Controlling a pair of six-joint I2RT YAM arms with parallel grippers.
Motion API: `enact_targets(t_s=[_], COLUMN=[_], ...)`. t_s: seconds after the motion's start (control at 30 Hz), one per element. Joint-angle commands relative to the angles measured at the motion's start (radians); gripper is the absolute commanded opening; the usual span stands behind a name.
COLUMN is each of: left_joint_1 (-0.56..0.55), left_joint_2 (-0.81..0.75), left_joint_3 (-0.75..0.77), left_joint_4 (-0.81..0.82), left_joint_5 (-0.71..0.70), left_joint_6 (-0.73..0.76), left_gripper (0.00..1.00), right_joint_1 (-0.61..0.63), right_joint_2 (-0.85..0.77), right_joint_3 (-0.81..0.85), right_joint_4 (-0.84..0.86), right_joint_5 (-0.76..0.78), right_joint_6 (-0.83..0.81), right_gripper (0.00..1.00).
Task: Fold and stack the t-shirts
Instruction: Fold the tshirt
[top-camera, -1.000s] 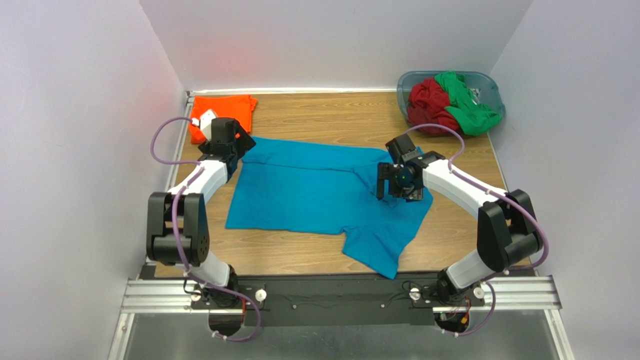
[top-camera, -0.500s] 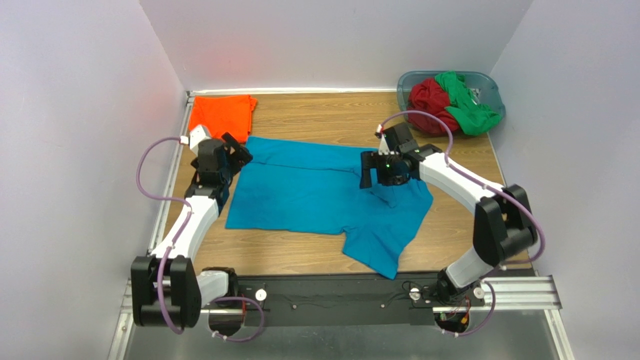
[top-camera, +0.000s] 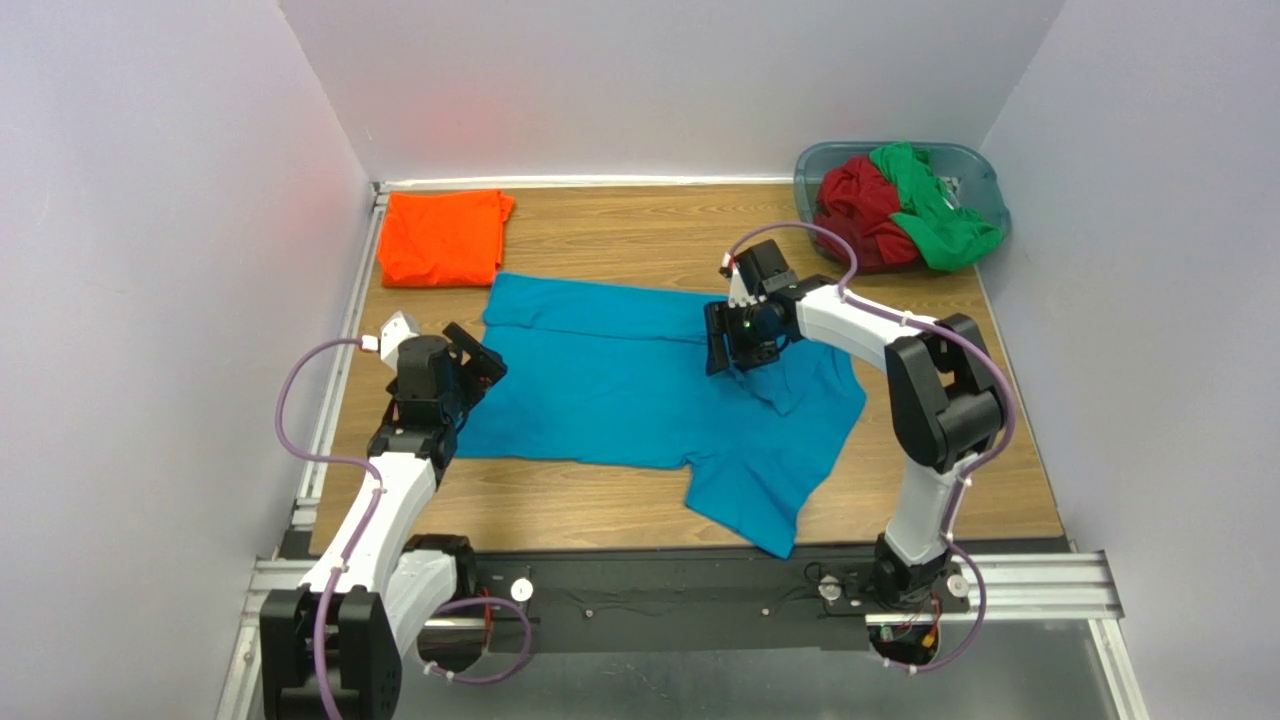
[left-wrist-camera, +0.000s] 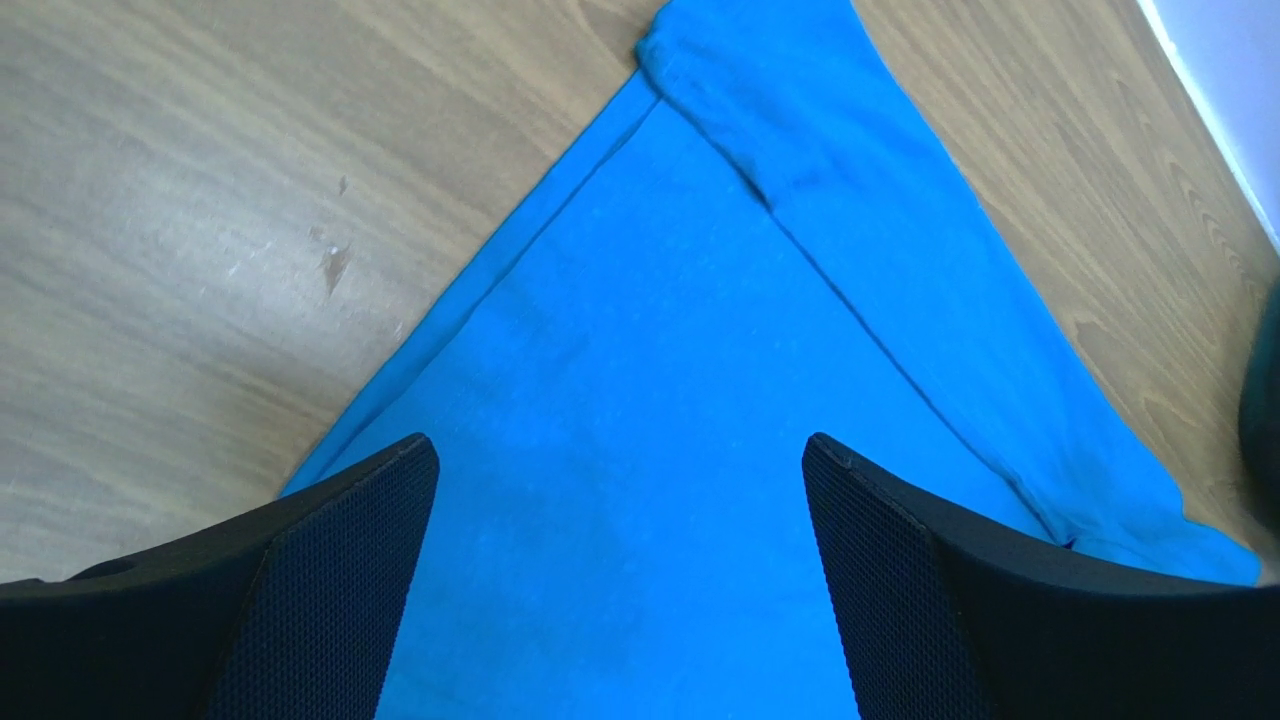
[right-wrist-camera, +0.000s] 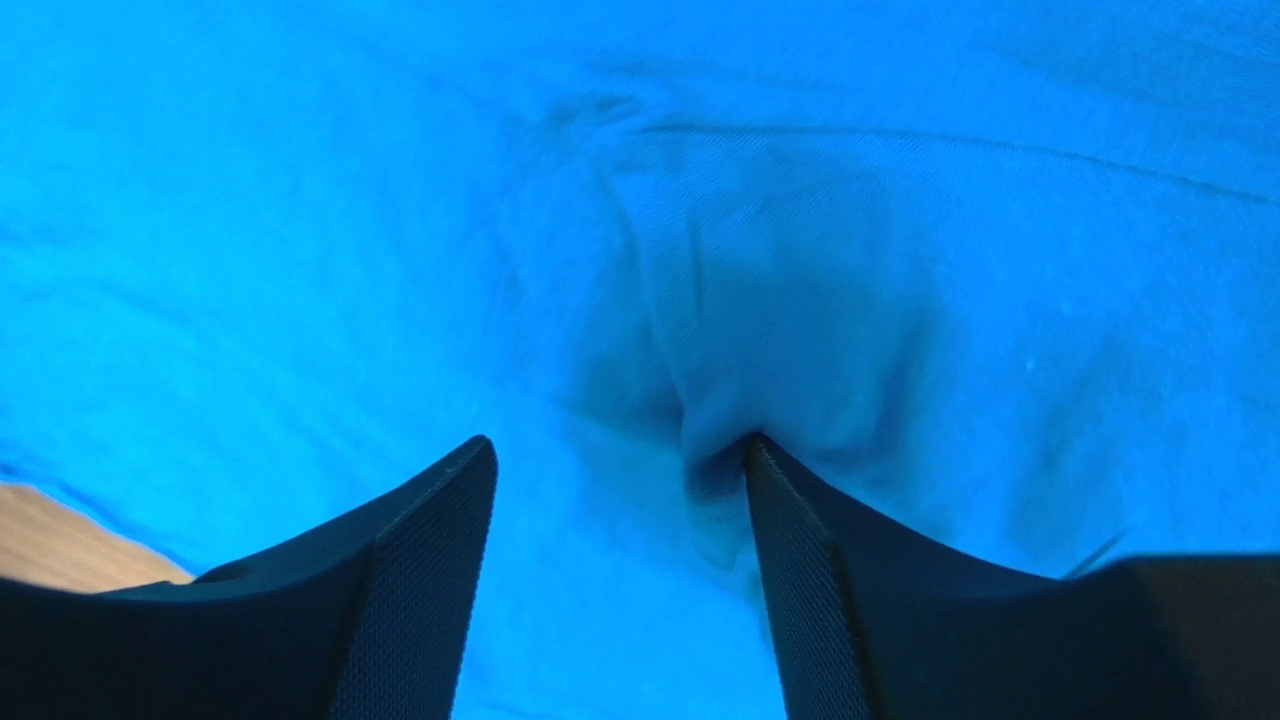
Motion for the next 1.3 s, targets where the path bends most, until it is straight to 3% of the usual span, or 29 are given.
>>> enact_targets(t_s=[0.0, 0.1, 0.13, 0.37, 0.53, 0.93, 1.0, 1.07, 1.13, 1.17, 1.2, 1.23, 1.27], left_joint_1=[0.001, 0.001, 0.001, 0.001, 0.001, 0.001, 0.001, 0.001, 0.001, 0.001, 0.001, -0.001, 0.001], left_joint_2=[-0.035, -0.046, -0.046, -0.054, -0.055, -0.055, -0.051, -0.046, -0.043, -0.041, -0.04, -0.038, -0.038], left_joint_3=[-0.009, 0.007, 0.011, 0.01, 0.014, 0.022, 0.027, 0.028, 0.031, 0.033, 0.034, 0.034, 0.034], left_joint_4=[-0.046, -0.085, -0.096, -0.112, -0.128, -0.153, -0.159, -0.164, -0.168, -0.171, -0.171, -0.173, -0.171], left_joint_5=[-0.023, -0.063, -0.072, -0.086, -0.098, -0.114, -0.115, -0.117, -0.117, -0.117, -0.117, -0.118, -0.117], left_joint_6=[-0.035, -0.03, -0.03, -0.041, -0.045, -0.049, -0.052, -0.053, -0.053, -0.055, -0.055, -0.055, -0.055], left_gripper=[0.98, 0.98, 0.98, 0.99, 0.98, 0.98, 0.98, 0.98, 0.98, 0.98, 0.98, 0.98, 0.98], right_joint_1=[0.007, 0.007, 0.007, 0.007, 0.007, 0.007, 0.007, 0.007, 0.007, 0.007, 0.007, 0.007, 0.007], right_joint_2=[0.053, 0.056, 0.054, 0.024, -0.027, -0.082, -0.078, -0.07, -0.069, -0.075, -0.084, -0.093, -0.107], right_joint_3=[0.034, 0.029, 0.028, 0.009, -0.005, -0.034, -0.035, -0.04, -0.045, -0.048, -0.049, -0.052, -0.06], right_joint_4=[0.019, 0.019, 0.018, 0.016, 0.015, 0.006, 0.004, 0.003, 0.0, -0.005, -0.01, -0.01, -0.01], right_joint_5=[0.034, 0.081, 0.095, 0.141, 0.085, -0.052, -0.076, -0.069, -0.061, -0.057, -0.056, -0.055, -0.052], right_joint_6=[0.004, 0.019, 0.023, 0.042, 0.05, 0.081, 0.087, 0.087, 0.084, 0.081, 0.075, 0.075, 0.075], right_gripper=[0.67, 0.56, 0.44, 0.19, 0.11, 0.1, 0.17, 0.38, 0.46, 0.63, 0.92, 1.0, 1.0])
